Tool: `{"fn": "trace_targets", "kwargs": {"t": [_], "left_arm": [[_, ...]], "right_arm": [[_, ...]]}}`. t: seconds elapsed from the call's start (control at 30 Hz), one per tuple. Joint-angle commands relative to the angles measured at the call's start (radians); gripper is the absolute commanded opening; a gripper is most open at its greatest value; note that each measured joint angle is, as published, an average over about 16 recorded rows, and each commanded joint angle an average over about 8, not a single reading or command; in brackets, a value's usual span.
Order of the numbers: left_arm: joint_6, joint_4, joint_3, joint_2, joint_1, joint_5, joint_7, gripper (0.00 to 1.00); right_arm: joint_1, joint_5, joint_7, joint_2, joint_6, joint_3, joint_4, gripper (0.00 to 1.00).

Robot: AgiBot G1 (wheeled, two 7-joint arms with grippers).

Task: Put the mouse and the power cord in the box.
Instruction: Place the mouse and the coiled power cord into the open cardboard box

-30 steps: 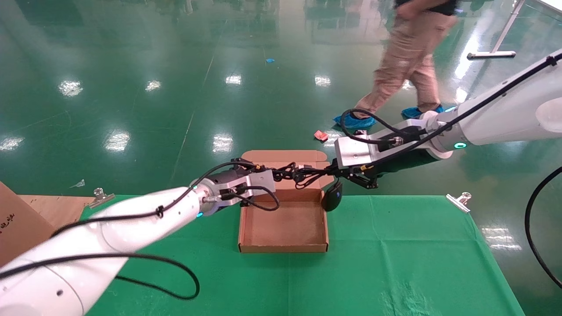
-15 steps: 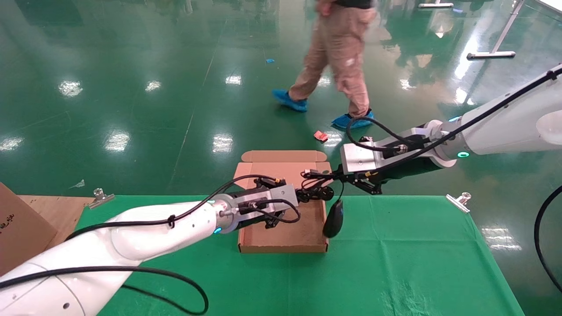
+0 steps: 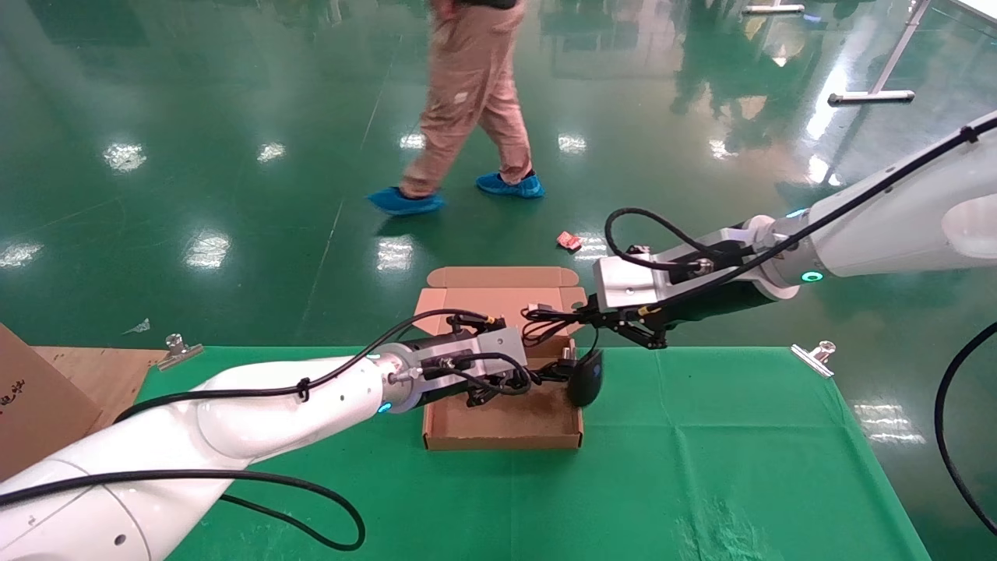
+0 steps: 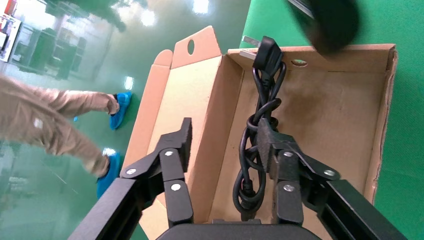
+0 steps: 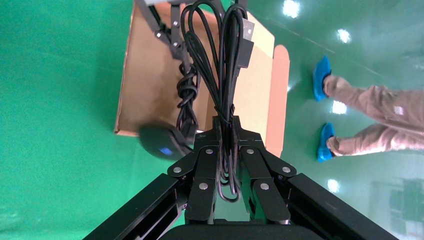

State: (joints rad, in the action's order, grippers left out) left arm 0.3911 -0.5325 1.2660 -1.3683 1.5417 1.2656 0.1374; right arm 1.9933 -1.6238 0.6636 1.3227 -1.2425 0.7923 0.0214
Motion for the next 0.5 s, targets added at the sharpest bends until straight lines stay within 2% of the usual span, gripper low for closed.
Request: {"fn": "trace_targets", "kwargs": {"t": [0.03, 0.3, 0.5], "left_arm": [[0.0, -0.003, 0.012, 0.0, 0.002, -0.007, 0.007, 1.0], [0.024, 0.028, -0.042, 0.013, 0.04, -0.146, -0.003, 1.0], [0.156, 0.053, -0.098, 0.078, 0.06, -0.239, 0.041, 1.0]], "right_arm": [[0.001, 0.0, -0.001, 0.003, -0.002, 0.0, 0.001, 0.0], [-0.006, 0.014, -0.015, 0.024, 0.002, -0.008, 0.035, 0.0], [-0.044, 0.031, -0.04, 0.038, 0.045, -0.008, 0.111, 0.0]]}}
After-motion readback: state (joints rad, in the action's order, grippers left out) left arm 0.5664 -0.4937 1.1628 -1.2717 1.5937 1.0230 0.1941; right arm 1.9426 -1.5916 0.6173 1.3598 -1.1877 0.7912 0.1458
